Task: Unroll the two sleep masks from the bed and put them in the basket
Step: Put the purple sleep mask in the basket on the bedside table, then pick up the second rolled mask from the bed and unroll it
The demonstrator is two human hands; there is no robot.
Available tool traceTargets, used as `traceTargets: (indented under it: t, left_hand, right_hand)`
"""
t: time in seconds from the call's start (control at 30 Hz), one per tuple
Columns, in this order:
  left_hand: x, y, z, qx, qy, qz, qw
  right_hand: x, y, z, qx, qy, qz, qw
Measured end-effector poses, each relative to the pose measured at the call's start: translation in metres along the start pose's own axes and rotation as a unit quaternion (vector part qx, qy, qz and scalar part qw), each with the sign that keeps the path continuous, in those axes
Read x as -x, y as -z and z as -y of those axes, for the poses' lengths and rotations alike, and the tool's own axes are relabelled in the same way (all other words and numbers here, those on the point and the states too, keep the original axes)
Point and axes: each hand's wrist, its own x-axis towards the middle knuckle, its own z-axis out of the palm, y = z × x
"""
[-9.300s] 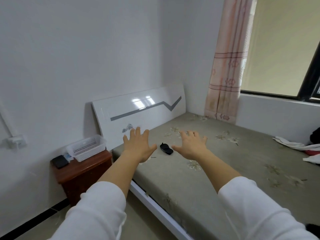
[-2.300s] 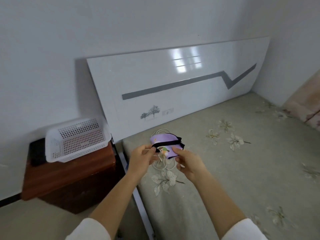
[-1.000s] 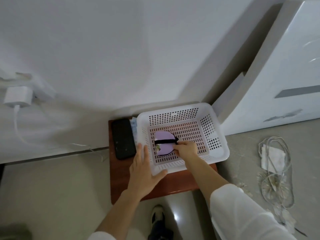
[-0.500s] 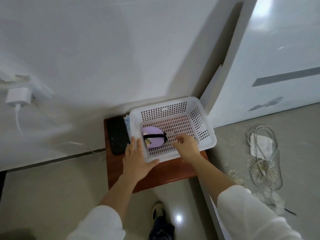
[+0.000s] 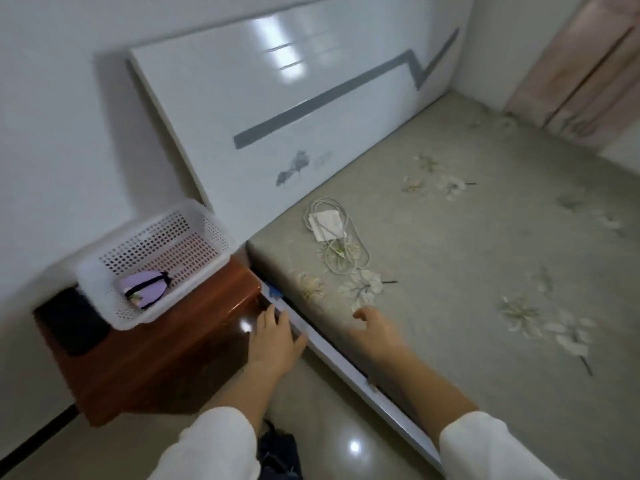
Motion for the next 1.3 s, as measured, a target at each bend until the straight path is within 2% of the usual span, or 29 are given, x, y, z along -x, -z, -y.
traceTargets:
  t: [0.13,0.3,0.47,0.67,0.9,1.2,1.3]
  left_hand:
    - [0.065,-0.061,-0.100,-0.034,-0.087,0.060,0.994]
    - [0.138,-0.135,-0.216,-0.133,-0.238,0.114,0.955]
    - [0.186,-0.188,-0.325,-0.169,-0.354,0.152,0.907]
    - [0.218,-0.243,-0.444,-0.223,-0.456,0.146,0.849]
    - [0.209,-0.318,-0.578,-0.261,-0.496,0.173,0.810]
    - [0.197,-0.404,-0.690,-0.266,-0.473,0.231,0.808]
    - [0.200,-0.430,-0.728,-0.266,-0.479,0.227,0.805]
  right_hand:
    - [0.083,0.034,-0.127,-0.050,-0.078,-0.068,0.993]
    - [0.184,0.072,-0.270,-0.039,-0.188,-0.132,0.972]
    - [0.255,0.112,-0.365,-0.023,-0.265,-0.203,0.943]
    - [0.289,0.163,-0.460,0.001,-0.334,-0.223,0.916]
    - [0.282,0.240,-0.570,0.005,-0.396,-0.224,0.891]
    - [0.266,0.320,-0.691,0.027,-0.426,-0.175,0.887]
    - [0.265,0.342,-0.736,0.043,-0.432,-0.162,0.886]
